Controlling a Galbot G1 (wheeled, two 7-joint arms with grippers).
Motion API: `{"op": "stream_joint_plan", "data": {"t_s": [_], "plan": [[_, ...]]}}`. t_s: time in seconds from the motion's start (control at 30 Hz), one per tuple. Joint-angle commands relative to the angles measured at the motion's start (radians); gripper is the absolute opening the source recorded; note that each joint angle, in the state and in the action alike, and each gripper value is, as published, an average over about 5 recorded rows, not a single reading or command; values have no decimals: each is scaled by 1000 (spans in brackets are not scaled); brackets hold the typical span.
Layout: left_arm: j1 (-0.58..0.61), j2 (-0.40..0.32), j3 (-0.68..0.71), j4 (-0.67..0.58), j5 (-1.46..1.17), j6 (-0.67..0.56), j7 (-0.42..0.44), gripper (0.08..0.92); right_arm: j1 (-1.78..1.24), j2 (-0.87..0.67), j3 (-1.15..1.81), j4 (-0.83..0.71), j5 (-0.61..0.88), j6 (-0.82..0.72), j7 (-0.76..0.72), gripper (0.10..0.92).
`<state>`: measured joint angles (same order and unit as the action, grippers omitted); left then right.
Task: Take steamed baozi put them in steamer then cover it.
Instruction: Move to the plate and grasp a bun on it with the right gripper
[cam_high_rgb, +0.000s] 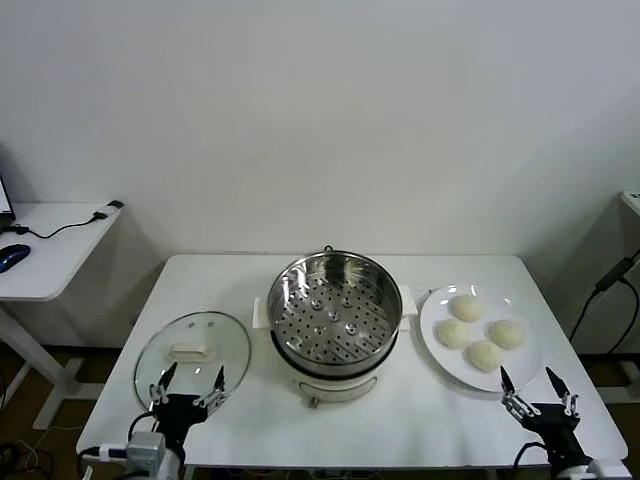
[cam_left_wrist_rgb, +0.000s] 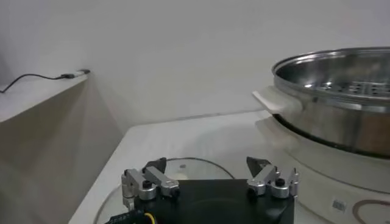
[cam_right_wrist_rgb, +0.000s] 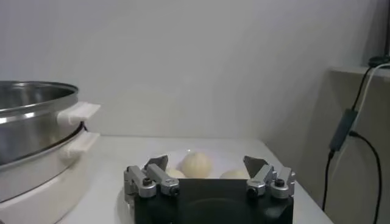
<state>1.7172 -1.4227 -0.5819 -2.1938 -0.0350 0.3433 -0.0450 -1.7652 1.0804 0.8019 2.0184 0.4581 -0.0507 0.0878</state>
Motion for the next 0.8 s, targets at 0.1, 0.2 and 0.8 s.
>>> {"op": "stream_joint_plan", "data": {"t_s": [0.1, 0.2, 0.8], "plan": [[-5, 1, 1, -5, 2, 2, 1, 823, 182, -118, 36, -43, -20, -132, 24, 823], [-10, 0, 3, -10, 0, 1, 2, 823, 391, -272, -7, -153, 0, -206, -18, 823], [-22, 1, 11, -8, -7, -14, 18, 823, 1776, -802, -1345, -866, -233, 136, -1255, 823]]}}
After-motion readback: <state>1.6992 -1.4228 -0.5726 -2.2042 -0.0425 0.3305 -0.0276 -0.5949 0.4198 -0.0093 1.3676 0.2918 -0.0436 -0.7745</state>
